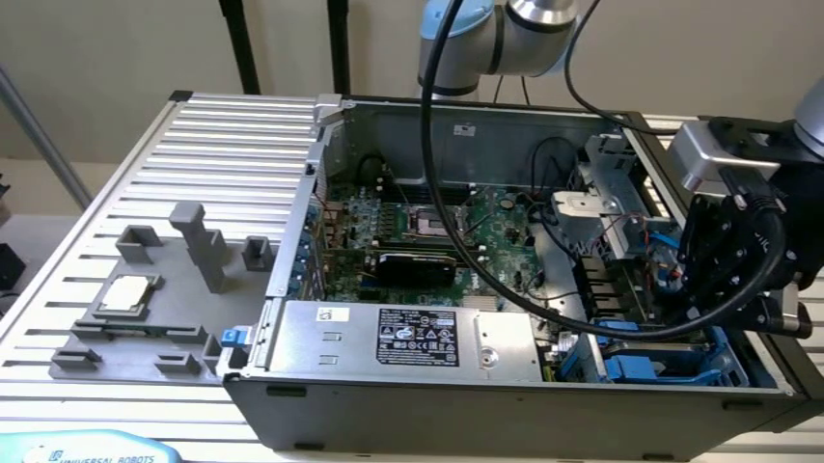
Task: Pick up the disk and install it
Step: 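Insert the first disk wire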
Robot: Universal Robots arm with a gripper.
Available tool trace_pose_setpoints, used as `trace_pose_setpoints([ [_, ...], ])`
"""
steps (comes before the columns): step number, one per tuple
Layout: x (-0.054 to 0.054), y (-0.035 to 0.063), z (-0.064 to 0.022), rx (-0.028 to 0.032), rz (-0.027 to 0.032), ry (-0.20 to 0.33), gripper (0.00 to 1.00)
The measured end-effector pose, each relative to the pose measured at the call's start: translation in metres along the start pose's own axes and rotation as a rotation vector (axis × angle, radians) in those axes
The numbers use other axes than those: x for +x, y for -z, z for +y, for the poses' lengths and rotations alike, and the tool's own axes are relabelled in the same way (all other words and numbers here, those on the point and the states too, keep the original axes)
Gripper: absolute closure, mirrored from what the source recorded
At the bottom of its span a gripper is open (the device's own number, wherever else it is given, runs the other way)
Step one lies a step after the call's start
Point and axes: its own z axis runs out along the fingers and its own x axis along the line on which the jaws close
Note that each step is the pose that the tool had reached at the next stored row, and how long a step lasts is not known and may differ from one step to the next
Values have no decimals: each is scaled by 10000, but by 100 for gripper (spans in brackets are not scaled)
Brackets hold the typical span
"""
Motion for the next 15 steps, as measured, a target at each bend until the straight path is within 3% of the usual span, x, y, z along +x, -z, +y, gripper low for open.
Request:
trace_pose_setpoints([
  [15,-12,-9,10,65,83,516,84],
])
